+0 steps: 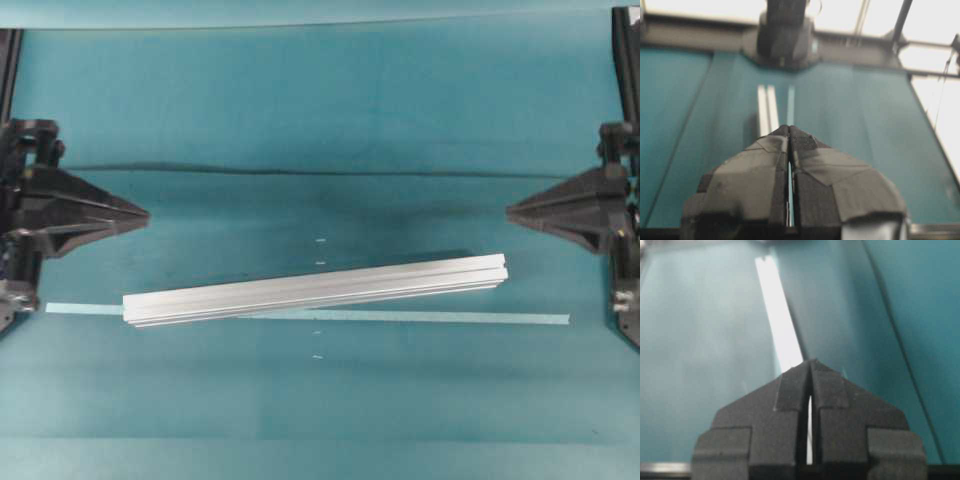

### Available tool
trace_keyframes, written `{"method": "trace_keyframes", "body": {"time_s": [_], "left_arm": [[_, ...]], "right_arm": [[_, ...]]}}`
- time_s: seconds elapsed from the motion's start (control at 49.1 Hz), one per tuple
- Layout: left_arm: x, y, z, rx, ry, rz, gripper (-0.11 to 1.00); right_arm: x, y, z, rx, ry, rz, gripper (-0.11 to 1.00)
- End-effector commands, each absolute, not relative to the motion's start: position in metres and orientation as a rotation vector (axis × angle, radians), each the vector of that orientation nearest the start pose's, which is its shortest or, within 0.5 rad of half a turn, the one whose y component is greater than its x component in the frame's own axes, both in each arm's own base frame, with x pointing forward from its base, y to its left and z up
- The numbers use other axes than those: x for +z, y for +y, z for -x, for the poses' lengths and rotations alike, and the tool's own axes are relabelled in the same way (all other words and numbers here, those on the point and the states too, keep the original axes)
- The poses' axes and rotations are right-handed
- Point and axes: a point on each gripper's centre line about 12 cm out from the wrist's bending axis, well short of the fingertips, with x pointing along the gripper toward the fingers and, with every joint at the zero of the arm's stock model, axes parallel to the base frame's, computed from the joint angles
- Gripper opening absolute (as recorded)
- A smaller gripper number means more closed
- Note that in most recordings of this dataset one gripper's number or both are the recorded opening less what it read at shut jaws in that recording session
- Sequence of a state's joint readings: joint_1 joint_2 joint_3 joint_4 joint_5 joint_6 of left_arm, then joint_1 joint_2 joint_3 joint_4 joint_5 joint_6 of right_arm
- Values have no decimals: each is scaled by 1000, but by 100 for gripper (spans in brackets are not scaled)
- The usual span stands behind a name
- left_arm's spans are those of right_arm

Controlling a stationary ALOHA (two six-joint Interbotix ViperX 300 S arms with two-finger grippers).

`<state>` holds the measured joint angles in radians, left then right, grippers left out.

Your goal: Lift the metal rail with both hands.

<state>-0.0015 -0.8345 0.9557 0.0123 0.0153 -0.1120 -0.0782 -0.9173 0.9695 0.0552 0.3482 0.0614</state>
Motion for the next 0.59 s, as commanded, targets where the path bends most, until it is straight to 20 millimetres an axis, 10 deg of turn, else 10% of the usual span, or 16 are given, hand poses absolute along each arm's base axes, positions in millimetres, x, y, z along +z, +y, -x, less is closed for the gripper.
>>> {"method": "trace_keyframes", "body": {"time_s": [0.0, 0.571], "left_arm": [[334, -4, -244, -5, 186, 98, -3], [307, -11, -297, 4, 680, 77, -3]], "right_arm": [[302, -19, -211, -104, 502, -133, 1], [261, -29, -287, 5, 1053, 71, 1]]}}
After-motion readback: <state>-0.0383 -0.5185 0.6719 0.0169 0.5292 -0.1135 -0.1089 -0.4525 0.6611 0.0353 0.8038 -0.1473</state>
